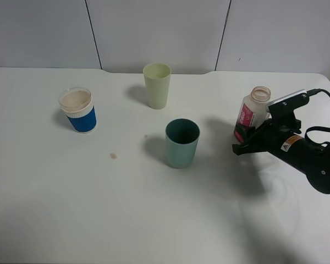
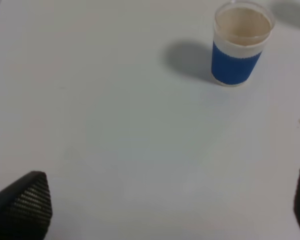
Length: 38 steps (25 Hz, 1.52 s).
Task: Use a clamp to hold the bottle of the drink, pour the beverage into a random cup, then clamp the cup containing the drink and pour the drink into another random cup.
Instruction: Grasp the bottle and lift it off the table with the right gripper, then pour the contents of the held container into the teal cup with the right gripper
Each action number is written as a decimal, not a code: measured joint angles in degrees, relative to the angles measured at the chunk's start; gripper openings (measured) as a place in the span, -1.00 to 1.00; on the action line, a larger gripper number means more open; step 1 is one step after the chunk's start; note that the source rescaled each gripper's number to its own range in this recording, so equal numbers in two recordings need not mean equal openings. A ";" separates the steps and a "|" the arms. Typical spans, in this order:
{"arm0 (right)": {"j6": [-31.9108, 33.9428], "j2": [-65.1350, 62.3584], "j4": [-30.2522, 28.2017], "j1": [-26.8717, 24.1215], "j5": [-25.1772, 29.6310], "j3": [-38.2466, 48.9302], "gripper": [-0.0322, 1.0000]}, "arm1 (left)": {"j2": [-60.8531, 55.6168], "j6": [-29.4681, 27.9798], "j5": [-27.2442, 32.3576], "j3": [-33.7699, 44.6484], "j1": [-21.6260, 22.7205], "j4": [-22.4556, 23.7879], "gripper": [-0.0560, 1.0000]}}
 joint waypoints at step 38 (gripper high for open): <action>0.06 -19.25 2.94 9.29 26.87 -9.04 -0.90 | 0.00 0.00 0.00 0.00 0.00 0.00 0.88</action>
